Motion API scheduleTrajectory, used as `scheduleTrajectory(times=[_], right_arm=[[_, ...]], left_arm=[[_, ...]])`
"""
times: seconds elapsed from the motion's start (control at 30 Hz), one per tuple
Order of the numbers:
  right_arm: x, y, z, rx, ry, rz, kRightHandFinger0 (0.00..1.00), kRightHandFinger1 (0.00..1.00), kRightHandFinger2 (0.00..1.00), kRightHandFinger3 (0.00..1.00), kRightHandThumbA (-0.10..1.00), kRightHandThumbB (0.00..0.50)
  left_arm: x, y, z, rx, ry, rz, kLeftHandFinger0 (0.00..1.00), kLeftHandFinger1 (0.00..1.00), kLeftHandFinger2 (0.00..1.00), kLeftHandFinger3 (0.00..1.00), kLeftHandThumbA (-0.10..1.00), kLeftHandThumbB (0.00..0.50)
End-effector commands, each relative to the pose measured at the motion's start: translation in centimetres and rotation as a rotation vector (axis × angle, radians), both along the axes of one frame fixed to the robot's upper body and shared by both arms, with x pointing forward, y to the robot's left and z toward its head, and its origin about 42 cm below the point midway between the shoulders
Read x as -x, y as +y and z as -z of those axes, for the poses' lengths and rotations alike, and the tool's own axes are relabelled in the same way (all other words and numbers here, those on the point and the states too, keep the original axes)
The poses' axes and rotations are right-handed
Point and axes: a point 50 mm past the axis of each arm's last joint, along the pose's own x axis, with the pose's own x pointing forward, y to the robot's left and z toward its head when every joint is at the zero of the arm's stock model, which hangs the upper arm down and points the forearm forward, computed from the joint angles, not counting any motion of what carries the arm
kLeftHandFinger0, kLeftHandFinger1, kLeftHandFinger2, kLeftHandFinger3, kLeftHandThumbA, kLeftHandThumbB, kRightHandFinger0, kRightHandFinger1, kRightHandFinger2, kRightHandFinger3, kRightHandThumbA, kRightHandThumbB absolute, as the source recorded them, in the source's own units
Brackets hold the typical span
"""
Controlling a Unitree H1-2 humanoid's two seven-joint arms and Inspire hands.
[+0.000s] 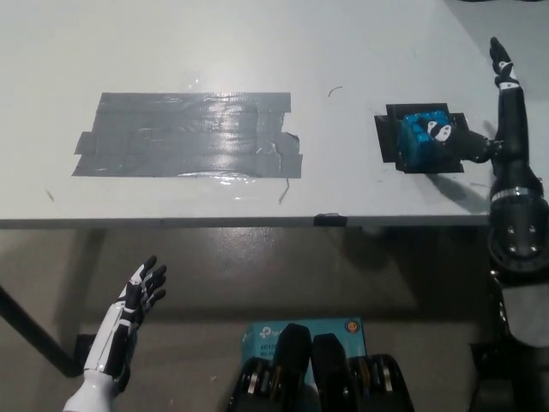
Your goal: A rubick's cube is kept in the black marked spot on the table and the robot uses its right arm to pick it up and hands it to a person
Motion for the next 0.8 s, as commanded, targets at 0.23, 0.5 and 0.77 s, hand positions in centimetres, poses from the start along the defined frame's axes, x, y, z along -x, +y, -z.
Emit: scheduleTrajectory(times=[0.23, 0.5, 0.77], right_arm=[[-4.1, 1.2, -0.8, -0.121, 0.070, -0.021, 1.00, 1.00, 1.00, 1.00, 1.00, 0.448], [-5.2, 2.3, 0.6, -0.140, 0.164, -0.052, 1.00, 1.00, 1.00, 1.00, 1.00, 0.476], [-5.5, 2.5, 1.0, -0.110, 0.198, -0.053, 1.00, 1.00, 1.00, 1.00, 1.00, 0.500]], left_arm=[[-0.5, -0.3, -1.5, -0.010, -0.072, 0.019, 1.00, 1.00, 1.00, 1.00, 1.00, 0.240], [-0.7, -0.3, -1.6, -0.009, -0.072, 0.016, 1.00, 1.00, 1.00, 1.00, 1.00, 0.241], [-0.8, -0.2, -1.7, -0.012, -0.074, 0.021, 1.00, 1.00, 1.00, 1.00, 1.00, 0.224]])
